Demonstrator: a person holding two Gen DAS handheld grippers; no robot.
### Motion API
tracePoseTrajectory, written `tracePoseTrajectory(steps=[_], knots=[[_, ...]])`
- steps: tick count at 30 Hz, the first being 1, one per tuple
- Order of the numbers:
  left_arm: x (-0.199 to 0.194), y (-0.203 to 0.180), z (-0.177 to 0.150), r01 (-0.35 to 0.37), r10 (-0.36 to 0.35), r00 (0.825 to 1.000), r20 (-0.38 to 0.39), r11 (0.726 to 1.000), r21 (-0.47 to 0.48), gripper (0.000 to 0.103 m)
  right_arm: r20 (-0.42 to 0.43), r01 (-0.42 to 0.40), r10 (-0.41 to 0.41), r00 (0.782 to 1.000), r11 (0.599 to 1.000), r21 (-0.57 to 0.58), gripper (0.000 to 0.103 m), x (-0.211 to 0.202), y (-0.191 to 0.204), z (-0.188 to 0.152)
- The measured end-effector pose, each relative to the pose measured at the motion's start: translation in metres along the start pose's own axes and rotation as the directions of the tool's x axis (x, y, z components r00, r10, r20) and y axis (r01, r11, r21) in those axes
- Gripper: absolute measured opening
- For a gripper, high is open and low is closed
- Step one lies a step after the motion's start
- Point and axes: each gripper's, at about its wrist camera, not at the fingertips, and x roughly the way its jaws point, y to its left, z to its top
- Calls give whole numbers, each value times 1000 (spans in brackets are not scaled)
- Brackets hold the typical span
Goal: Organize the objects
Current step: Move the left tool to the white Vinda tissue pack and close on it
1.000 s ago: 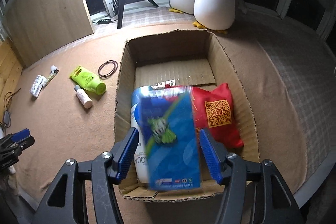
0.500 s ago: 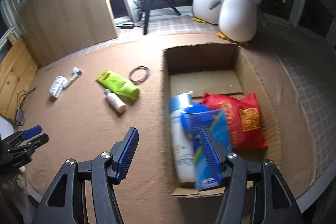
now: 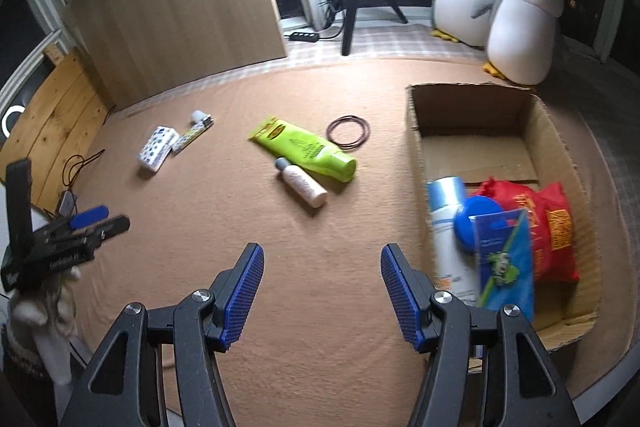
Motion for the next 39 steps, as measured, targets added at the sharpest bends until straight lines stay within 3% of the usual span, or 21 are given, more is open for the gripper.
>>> tracePoseTrajectory(steps=[13,27,31,39], knots=[[32,58,72,-34,40,999,29,983,-182,79,-27,-22,22,999,1000,-13,57,15,11,3],[94,88,126,-55,51,998,-20,963,-265,48,-60,-15,13,998,999,-29,57,24,12,0],[108,91,127,-53,42,998,-47,961,-272,35,-64,-11,9,998,1000,-26,57,24,10,-2],[110,90,116,-12,4,1000,-29,962,-272,26,-65,-14,12,998,999,-32,57,24,11,0]])
